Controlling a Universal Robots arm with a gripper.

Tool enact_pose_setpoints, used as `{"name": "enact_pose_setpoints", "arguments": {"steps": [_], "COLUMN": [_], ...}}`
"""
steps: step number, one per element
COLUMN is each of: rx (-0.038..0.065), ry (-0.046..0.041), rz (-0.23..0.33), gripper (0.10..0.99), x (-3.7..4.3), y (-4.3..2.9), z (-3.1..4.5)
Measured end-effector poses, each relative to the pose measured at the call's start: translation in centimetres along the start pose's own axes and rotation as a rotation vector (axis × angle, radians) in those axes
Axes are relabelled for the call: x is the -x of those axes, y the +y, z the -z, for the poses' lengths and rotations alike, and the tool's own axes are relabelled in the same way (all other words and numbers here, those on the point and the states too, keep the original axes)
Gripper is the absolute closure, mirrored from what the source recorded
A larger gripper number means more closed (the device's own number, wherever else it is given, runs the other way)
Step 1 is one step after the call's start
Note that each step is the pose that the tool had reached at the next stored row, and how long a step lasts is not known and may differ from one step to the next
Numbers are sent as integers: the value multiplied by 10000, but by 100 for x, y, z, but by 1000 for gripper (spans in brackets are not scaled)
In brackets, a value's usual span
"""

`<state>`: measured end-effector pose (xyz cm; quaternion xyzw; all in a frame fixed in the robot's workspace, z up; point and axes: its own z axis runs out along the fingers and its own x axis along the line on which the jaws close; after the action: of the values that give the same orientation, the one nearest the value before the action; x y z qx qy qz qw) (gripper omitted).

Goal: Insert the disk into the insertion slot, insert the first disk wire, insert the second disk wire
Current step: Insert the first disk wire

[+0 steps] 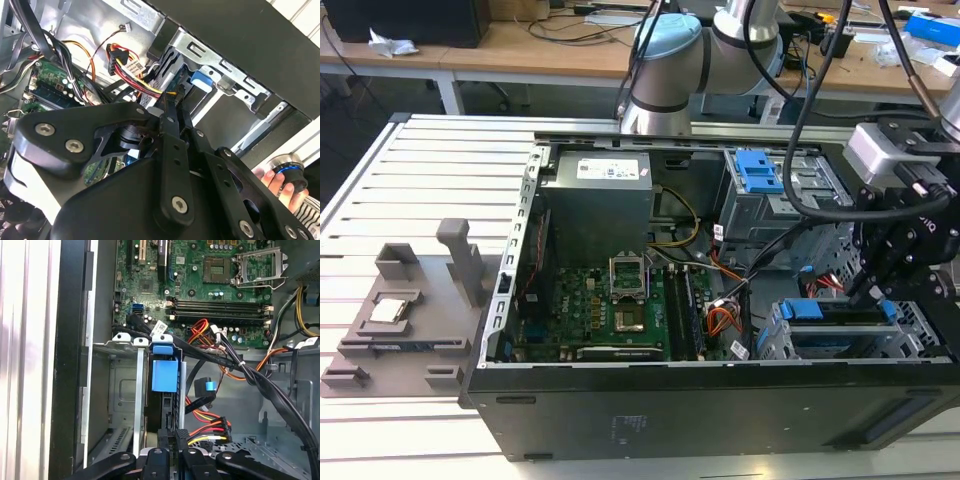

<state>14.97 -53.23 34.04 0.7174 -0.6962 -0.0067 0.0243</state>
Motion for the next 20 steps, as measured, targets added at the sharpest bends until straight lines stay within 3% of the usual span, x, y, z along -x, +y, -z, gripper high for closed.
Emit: {"name": "enact_pose_setpoints", "arguments": {"steps": [8, 10, 15, 16, 18, 20], "rx": [-1, 0, 0, 0, 0, 1], "ry": [5, 11, 19, 20, 20, 20], "rz": [0, 0, 0, -2, -1, -1], "gripper": [922, 847, 847, 859, 980, 980], "x": [1, 1, 16, 26, 43, 43], "y": [-4, -4, 5, 6, 6, 8], "z": [-56, -56, 163, 179, 208, 240]}}
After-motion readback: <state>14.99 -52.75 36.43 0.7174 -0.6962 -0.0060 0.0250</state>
